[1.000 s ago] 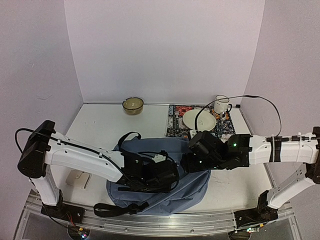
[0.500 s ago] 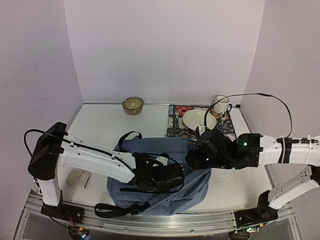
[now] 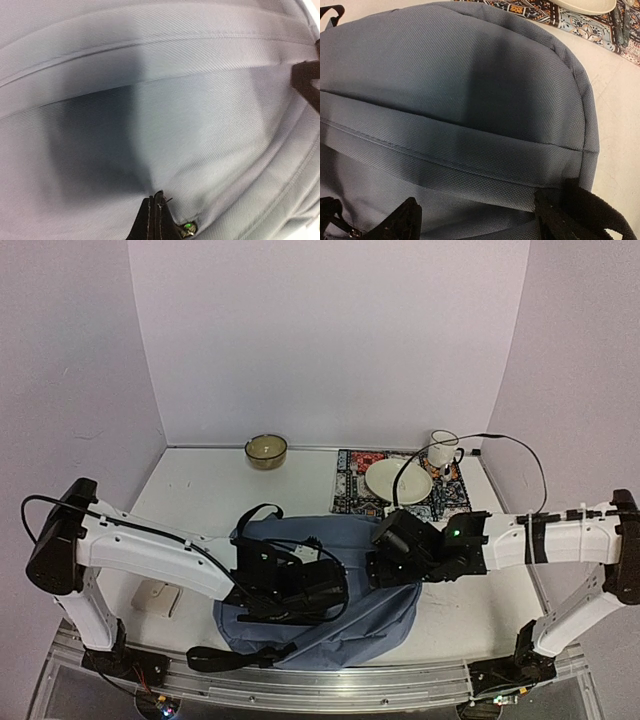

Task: Pack the student bag
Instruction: Hold the student bag at the center of the board, then unzip the pocket on the back of the student bag.

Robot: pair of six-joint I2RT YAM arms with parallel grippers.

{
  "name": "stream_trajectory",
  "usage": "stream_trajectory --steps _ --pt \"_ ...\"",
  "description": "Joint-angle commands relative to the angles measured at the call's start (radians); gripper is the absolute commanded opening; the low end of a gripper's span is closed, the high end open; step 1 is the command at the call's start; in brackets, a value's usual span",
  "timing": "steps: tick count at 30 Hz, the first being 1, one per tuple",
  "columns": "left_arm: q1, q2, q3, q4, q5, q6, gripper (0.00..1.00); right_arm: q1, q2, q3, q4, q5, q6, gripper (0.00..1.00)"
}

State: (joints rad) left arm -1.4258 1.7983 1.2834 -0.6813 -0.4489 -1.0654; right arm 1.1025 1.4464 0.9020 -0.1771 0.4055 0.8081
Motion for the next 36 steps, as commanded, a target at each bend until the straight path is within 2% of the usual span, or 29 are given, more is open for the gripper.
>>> stream_trajectory --steps 1,10,16,24,30,36 --pt "0.017 -0.091 -0.076 -0.014 -0.046 -0.039 0.00 -0.033 0.038 0.032 -0.039 0.043 -0.014 0.79" --pt "0.117 -0.246 -0.219 -0.015 -0.081 -0.044 0.00 -0.123 0.098 0.087 -0.010 0.076 -0.052 0.79" --pt "0.151 -0.402 -0.350 -0.031 -0.087 -0.098 0.00 -0.191 0.123 0.073 0.034 0.061 -0.059 0.80" --pt "0.161 -0.569 -0.499 -0.213 -0.137 -0.265 0.00 -0.228 0.163 0.079 0.076 0.017 -0.090 0.80" --pt "0.168 -0.610 -0.552 -0.308 -0.153 -0.341 0.00 -0.234 0.184 0.073 0.081 0.011 -0.087 0.80" --pt "0.219 -0.581 -0.621 -0.322 -0.148 -0.367 0.00 -0.256 0.171 0.040 0.082 0.008 -0.072 0.80"
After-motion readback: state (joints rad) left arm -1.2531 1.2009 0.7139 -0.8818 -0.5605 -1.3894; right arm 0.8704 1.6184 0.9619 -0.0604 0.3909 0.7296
